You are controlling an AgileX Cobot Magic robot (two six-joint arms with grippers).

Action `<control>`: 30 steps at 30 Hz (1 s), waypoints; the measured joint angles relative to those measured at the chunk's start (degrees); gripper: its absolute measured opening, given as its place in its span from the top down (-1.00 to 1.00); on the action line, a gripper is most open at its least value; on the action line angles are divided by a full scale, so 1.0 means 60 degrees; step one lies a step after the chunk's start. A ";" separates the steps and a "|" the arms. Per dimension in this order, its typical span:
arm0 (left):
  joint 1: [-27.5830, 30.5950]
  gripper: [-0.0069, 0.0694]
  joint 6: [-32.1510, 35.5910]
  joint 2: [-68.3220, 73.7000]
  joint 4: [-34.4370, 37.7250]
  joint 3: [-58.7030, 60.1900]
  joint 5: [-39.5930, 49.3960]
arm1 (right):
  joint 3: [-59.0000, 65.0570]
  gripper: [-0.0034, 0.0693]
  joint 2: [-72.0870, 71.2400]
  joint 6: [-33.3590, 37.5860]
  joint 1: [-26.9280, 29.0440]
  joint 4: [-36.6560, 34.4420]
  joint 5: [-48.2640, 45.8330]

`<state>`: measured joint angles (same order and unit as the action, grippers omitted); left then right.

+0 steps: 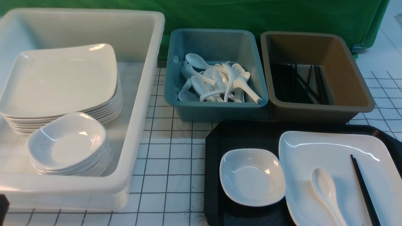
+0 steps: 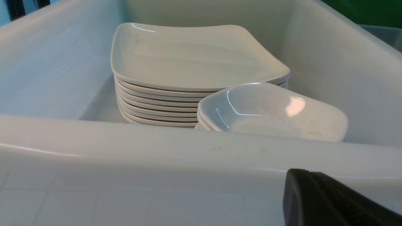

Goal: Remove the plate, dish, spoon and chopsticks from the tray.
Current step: Use the right arm to grab a pair of chopsticks from the plate

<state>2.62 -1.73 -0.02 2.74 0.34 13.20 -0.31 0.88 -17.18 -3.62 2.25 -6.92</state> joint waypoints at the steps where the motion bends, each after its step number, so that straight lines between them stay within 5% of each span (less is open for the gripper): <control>1: 0.0000 0.81 0.0000 0.0000 0.0000 0.0000 0.0000 | 0.0014 0.24 0.0000 -0.0359 0.0000 -0.0275 0.0054; 5: 0.0000 0.81 0.0000 0.0000 0.0000 0.0000 0.0000 | 0.0022 0.24 0.0000 -0.3214 0.0000 -0.1729 0.0428; 15: 0.0000 0.81 0.0000 0.0000 0.0000 0.0000 0.0000 | -0.0001 0.30 0.0000 -0.4019 0.0000 -0.2080 0.0699; 18: 0.0000 0.81 0.0000 0.0000 0.0000 0.0000 0.0000 | -0.0517 0.48 -0.0008 -0.3425 0.0000 -0.2092 0.0882; 20: 0.0000 0.81 0.0000 0.0000 0.0000 0.0000 0.0000 | -0.1604 0.74 0.0065 -0.1938 0.0000 -0.2099 0.1153; 23: 0.0000 0.81 0.0000 0.0000 0.0000 0.0000 0.0000 | -0.3101 0.82 0.0682 0.0029 0.0000 -0.2099 0.0849; 25: 0.0000 0.81 0.0000 0.0000 0.0000 0.0000 0.0000 | -0.4521 0.82 0.1636 0.1807 0.0000 -0.2091 -0.0203; 30: 0.0000 0.81 0.0000 0.0000 0.0000 0.0000 0.0000 | -0.6589 0.82 0.4535 0.3310 0.0000 -0.1974 -0.3604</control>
<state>2.62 -1.73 -0.02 2.74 0.34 13.20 -39.85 28.09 2.69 -3.62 -9.59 -28.54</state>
